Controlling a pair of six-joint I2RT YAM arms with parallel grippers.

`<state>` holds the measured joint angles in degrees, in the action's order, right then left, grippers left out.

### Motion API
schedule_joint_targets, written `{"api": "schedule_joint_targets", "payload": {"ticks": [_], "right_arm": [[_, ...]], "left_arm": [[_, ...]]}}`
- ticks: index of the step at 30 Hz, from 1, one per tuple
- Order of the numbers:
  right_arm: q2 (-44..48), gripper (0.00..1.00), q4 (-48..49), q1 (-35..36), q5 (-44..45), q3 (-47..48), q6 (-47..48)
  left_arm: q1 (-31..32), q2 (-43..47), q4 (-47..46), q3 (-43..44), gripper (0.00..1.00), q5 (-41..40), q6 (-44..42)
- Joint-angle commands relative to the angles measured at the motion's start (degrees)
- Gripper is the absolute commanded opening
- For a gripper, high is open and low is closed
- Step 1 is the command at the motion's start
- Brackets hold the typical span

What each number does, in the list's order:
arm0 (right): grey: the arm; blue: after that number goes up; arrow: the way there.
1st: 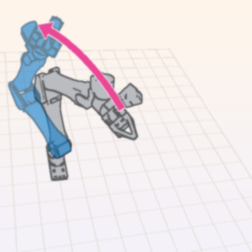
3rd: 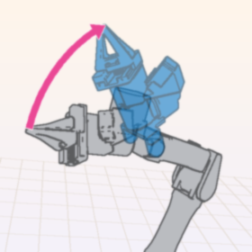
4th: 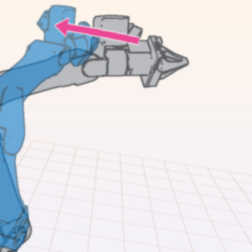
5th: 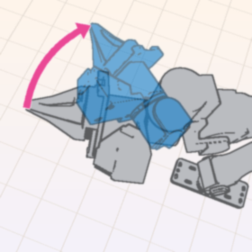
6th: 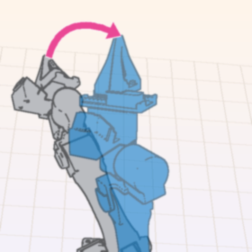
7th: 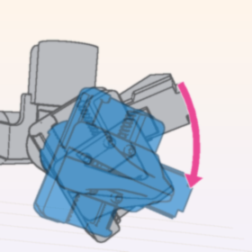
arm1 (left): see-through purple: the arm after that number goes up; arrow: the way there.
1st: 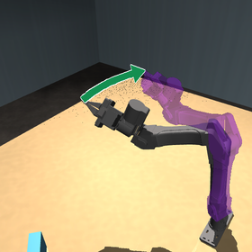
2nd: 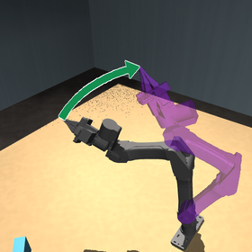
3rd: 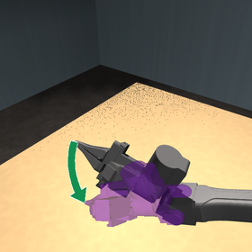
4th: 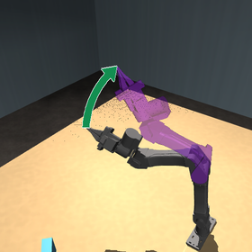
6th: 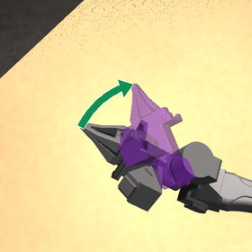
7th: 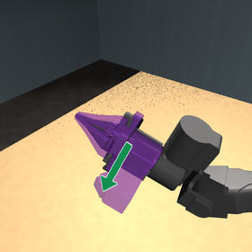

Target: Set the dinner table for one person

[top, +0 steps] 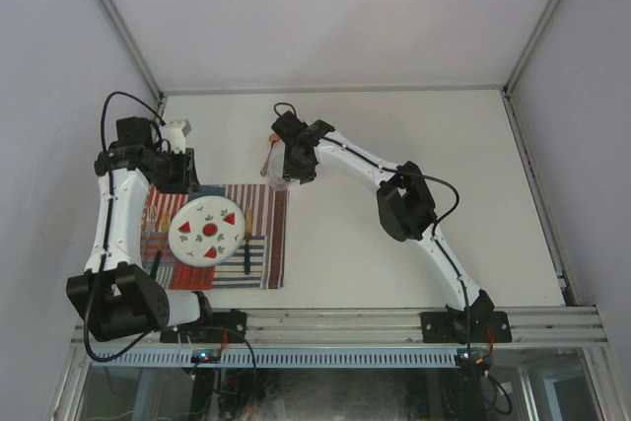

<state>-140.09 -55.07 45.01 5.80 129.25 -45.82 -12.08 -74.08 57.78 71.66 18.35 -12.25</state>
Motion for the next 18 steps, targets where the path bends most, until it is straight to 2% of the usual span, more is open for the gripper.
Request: {"api": "schedule_joint_targets", "payload": {"ticks": [1, 5, 7, 8, 18], "right_arm": [[2.24, 0.36, 2.07, 0.54, -0.52, 1.15, -1.45], [2.29, 0.32, 3.95, 1.48, -0.57, 1.26, -1.97], [2.31, 0.08, 4.57, 1.8, -0.64, 1.21, -2.22], [2.22, 0.0, 4.76, 1.98, -0.61, 1.2, -2.35], [5.79, 0.0, 10.81, 3.35, -2.08, -1.38, -1.45]], "left_arm": [[-1.46, 3.06, 0.04, -1.33, 0.4, 1.43, -1.68], [-2.51, 2.99, 0.74, -0.64, 0.4, 2.56, -2.13], [-2.81, 2.77, 1.23, -0.39, 0.4, 2.93, -2.57], [-2.89, 2.7, 1.32, -0.42, 0.4, 3.19, -2.69], [-3.37, 1.22, 0.86, -0.8, 0.4, 4.37, -3.53]]}}
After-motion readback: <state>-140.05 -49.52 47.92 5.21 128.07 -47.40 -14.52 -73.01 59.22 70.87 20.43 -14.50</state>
